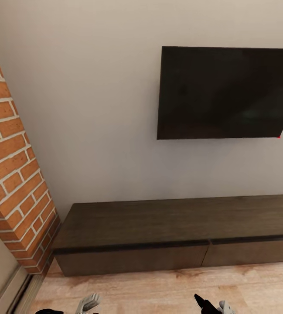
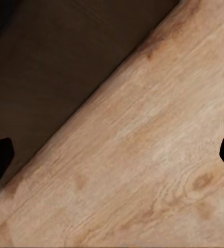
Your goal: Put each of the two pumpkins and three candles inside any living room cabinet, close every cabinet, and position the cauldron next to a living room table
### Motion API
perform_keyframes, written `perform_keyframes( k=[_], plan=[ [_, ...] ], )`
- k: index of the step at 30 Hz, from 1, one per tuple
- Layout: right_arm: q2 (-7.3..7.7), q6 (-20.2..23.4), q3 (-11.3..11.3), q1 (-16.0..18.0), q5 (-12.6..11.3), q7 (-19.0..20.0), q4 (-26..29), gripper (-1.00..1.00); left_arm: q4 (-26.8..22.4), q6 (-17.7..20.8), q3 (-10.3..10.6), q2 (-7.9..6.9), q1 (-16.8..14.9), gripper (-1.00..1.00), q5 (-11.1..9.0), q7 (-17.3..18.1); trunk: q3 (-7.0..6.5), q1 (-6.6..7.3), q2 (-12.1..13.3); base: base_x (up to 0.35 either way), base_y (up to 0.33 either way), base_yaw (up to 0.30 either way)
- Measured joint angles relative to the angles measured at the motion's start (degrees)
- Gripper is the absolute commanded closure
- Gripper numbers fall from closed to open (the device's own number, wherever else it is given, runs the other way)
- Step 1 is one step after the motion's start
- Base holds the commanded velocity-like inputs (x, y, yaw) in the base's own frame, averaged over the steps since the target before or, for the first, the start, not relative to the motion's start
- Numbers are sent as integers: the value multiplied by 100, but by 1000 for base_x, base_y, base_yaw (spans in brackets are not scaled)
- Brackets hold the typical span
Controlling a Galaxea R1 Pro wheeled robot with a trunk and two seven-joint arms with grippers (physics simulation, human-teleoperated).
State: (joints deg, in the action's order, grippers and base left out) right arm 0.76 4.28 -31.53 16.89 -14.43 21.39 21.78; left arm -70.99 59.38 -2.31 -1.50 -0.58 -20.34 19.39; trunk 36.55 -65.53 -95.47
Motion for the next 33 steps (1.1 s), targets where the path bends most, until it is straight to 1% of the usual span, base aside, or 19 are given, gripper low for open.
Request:
perform_keyframes(
  k=[2, 4, 7, 8, 9, 11, 13, 14, 16, 18, 19, 20, 21, 24, 28, 33],
  plan=[
    [-14, -28, -141, 2, -183, 99, 1, -100, -14, -7, -17, -176, 0, -100, -7, 451, 36, -44, -80, 0, 0, 0],
    [-27, -39, -212, 0, -282, 210, -3, -100, -46, -11, -30, -259, 0, -100, -12, 800, 72, -88, -160, 0, 0, 0],
    [-48, -47, -249, 2, -373, 348, -1, -100, -84, -14, -38, -292, 0, -100, -15, 1215, 126, -154, -281, 0, 0, 0],
    [-81, -57, -261, 9, -390, 382, 15, -100, -148, -7, -40, -285, -9, -100, -42, 1395, 144, -176, -321, 0, 0, 0],
    [-101, -62, -258, 15, -399, 392, 18, -100, -186, -7, -41, -283, -18, -100, -47, 1460, 161, -198, -361, 0, 0, 0],
    [-237, -112, -244, 57, -417, 406, 39, -100, -357, -2, -40, -268, -69, -100, -148, 1723, 197, -242, -441, 0, 0, 0],
    [-282, -161, -249, 70, -425, 414, 46, -100, -408, -5, -24, -252, -83, -100, -231, 1822, 233, -286, -521, 0, 0, 0],
    [-301, -190, -256, 74, -432, 429, 49, -100, -426, -11, -9, -220, -88, -100, -278, 1860, 251, -308, -562, 0, 0, 0],
    [-322, -232, -263, 79, -474, 534, 52, -100, -445, -24, 12, -101, -93, -100, -325, 1896, 270, -330, -603, 0, 0, 0],
    [-332, -249, -270, 81, -622, 749, 54, -100, -444, -31, 21, -7, -95, -100, -339, 1919, 270, -330, -603, 0, 0, 0],
    [-334, -255, -271, 82, -798, 933, 55, -100, -434, -38, 29, 30, -96, -100, -345, 1931, 270, -330, -603, 0, 0, 0],
    [-335, -258, -272, 82, -929, 1037, 55, -100, -430, -41, 41, 46, -96, -100, -344, 1937, 270, -330, -603, 0, 0, 0],
    [-334, -259, -273, 82, -1048, 1114, 55, -100, -428, -41, 58, 55, -97, -100, -345, 1940, 270, -330, -603, 0, 0, 0],
    [-308, -261, -276, 82, -1241, 1269, 56, -100, -425, -39, 79, 55, -97, -100, -355, 1948, 270, -330, -603, 0, 0, 0],
    [-273, -261, -283, 82, -1347, 1539, 55, -100, -423, -43, 80, 58, -97, -100, -358, 1948, 341, -417, -762, 0, 0, 0],
    [-260, -259, -292, 92, -1404, 1721, 77, -100, -424, -41, 81, 62, -134, -100, -370, 1949, 431, -527, -963, 0, 0, 0]
  ],
)
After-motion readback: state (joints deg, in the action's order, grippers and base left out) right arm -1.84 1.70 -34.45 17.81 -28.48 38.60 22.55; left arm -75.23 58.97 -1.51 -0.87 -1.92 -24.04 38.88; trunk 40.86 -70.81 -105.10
